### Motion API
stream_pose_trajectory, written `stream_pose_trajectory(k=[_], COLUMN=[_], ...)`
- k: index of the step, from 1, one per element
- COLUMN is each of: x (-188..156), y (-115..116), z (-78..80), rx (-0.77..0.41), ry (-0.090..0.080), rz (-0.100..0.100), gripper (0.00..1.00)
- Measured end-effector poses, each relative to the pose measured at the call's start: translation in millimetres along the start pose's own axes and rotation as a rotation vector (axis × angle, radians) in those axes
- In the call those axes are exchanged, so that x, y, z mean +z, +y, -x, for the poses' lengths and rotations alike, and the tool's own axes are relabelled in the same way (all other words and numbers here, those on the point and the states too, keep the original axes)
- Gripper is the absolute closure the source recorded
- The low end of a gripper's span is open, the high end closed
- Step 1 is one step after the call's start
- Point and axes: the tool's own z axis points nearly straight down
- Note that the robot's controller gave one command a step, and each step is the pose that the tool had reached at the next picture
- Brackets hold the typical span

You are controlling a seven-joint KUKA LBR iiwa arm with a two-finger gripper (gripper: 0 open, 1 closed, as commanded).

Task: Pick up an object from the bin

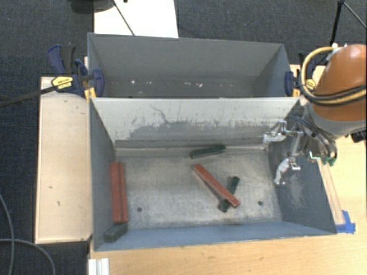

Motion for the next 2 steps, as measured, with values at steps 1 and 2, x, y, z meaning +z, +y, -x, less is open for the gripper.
stream_pose_trajectory(k=[1,2], x=[-4.3,69.7], y=[0.3,33.9], z=[1.6,-7.2], rx=[-0.003,-0.060], ry=[-0.008,-0.012], rz=[-0.002,-0.002], gripper=[0.00,0.00])
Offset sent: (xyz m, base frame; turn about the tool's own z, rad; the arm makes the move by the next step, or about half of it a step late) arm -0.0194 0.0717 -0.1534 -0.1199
